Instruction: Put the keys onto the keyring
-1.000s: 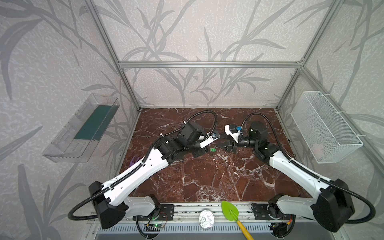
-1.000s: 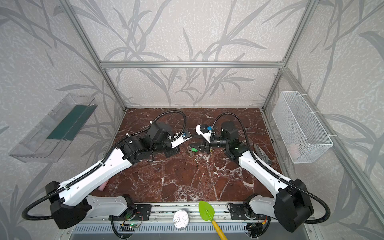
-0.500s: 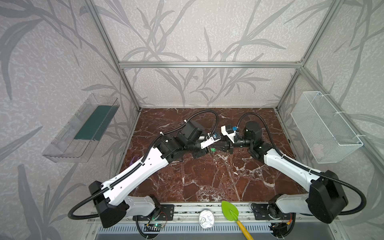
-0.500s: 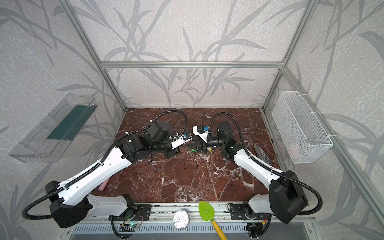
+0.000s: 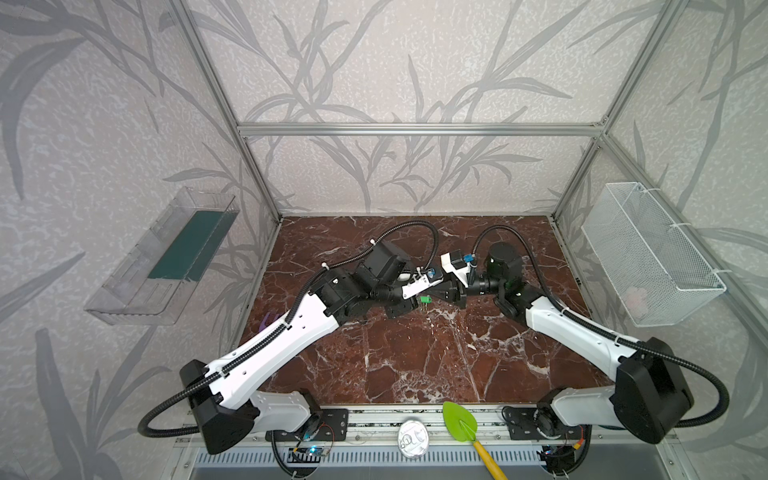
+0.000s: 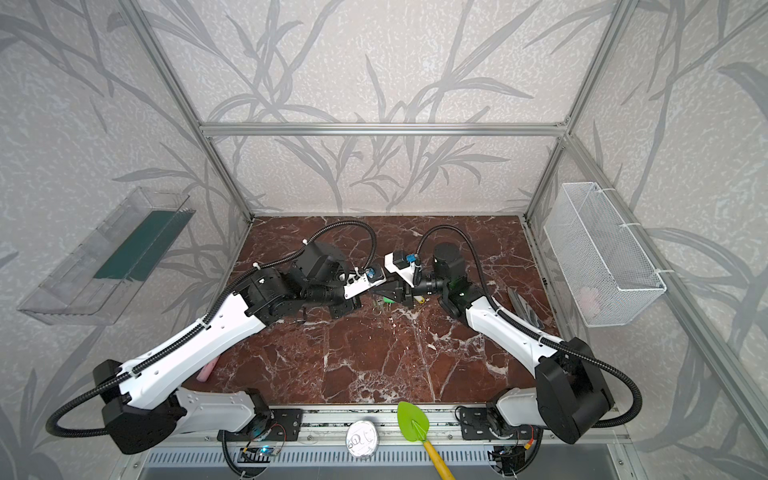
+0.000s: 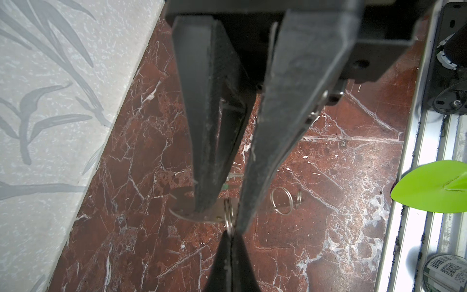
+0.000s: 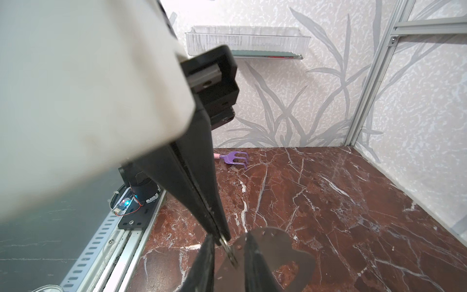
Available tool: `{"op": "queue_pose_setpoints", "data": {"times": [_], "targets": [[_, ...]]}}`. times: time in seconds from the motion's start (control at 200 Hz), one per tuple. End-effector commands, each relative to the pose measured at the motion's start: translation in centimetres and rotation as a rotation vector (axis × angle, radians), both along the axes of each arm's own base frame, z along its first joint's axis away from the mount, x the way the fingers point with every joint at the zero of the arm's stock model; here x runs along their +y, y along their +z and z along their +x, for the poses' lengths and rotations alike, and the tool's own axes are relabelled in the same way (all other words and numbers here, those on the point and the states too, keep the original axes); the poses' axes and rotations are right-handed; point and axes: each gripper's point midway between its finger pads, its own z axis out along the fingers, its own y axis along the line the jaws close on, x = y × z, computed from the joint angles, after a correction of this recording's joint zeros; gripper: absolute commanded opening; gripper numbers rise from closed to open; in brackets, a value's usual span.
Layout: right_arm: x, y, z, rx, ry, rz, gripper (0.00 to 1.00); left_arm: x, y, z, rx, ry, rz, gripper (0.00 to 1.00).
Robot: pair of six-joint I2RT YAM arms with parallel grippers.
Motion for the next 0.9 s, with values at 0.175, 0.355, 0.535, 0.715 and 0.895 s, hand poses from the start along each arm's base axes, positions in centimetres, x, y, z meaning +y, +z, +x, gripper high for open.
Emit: {"op": "queue_pose_setpoints", "data": {"times": [0.175,0.355,0.535,0.715,0.895], "targets": [[0.4,0.3,-0.5,-0.006,0.041,0.004,0.18,-0.6,2.0,-0.3,-0.033,-0.045,-0.037,0.0],[0.5,0.0,-0.4,-0.001,0.044,-0.005,0.18,-0.7,2.5,-0.4,-0.043,-0.054,-0.049,0.0],[0.5,0.2,-0.3,-0.007,0.038,-0.002,0.03,-0.8,2.5,-0.6,-0.036,-0.061,-0.054,0.0],[0.5,0.7,0.0,-0.015,0.02,0.011,0.0,-0.6,2.3,-0.1,-0.05,-0.032,-0.051,0.0],[-0.1,1.5,0.5,0.016,0.028,0.062,0.0,0.5,3.2,0.2,-0.139,0.022,-0.119,0.1]]}}
